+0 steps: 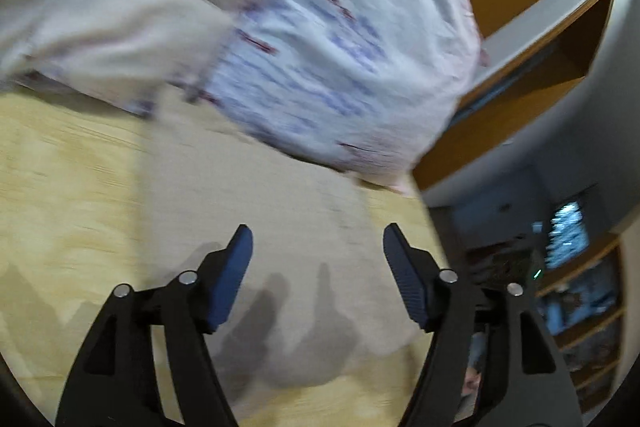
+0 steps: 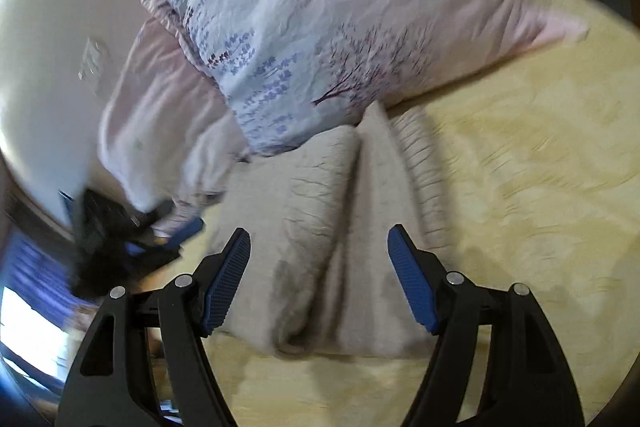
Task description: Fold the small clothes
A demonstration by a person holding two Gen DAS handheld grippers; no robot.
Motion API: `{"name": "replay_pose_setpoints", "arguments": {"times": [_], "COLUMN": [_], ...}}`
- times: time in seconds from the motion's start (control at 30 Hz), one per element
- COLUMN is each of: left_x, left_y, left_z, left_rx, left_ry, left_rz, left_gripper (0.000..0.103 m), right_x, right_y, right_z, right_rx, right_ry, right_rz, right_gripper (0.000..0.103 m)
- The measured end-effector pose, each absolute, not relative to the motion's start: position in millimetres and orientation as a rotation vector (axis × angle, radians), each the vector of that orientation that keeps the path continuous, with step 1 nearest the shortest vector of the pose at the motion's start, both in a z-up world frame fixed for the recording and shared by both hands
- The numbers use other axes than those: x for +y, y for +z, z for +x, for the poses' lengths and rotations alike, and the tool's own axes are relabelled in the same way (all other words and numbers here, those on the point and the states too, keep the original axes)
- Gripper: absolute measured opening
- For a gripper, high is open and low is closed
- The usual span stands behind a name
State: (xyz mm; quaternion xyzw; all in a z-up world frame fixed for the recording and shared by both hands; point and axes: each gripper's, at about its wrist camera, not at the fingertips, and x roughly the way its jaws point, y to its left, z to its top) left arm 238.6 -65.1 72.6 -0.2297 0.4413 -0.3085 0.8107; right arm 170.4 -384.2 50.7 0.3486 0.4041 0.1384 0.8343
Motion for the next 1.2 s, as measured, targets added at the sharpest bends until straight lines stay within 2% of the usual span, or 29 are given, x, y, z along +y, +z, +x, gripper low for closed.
{"name": "replay_pose_setpoints", "arguments": {"times": [0.2, 0.33, 0.37, 0.47, 0.5, 0.67, 0.73, 0.8, 1.03, 1.2], "left_x": [-29, -40, -42, -44, -45, -48, -47, -46, -39, -47], "left_y": [53, 37, 33, 22, 20, 17, 17, 18, 20, 22], "left_z": [237, 246, 247, 248, 249, 252, 252, 252, 247, 240], "left_rx": [0.995, 1.056, 1.071, 1.103, 1.109, 1.123, 1.127, 1.133, 1.129, 1.127], "left_ry": [-0.51, -0.501, -0.505, -0.526, -0.531, -0.539, -0.537, -0.54, -0.552, -0.581], "left_rz": [-0.42, -0.406, -0.404, -0.405, -0.413, -0.422, -0.431, -0.44, -0.459, -0.439], "left_gripper": [0.075, 0.075, 0.075, 0.075, 0.075, 0.077, 0.079, 0.081, 0.082, 0.082], "right_x": [-369, -360, -357, -352, -350, -357, -359, -355, -357, -373], "right_y": [36, 22, 18, 15, 15, -3, -5, 2, 51, 64], "right_z": [204, 220, 224, 230, 231, 244, 247, 246, 223, 207], "right_rx": [0.966, 1.02, 1.03, 1.026, 1.018, 1.01, 0.995, 0.96, 0.823, 0.783], "right_ry": [0.316, 0.293, 0.303, 0.346, 0.363, 0.365, 0.362, 0.349, 0.29, 0.205], "right_rz": [0.77, 0.774, 0.785, 0.805, 0.821, 0.951, 0.973, 0.915, 0.68, 0.581], "right_gripper": [0.069, 0.065, 0.062, 0.04, 0.037, 0.036, 0.025, 0.019, 0.017, 0.016]}}
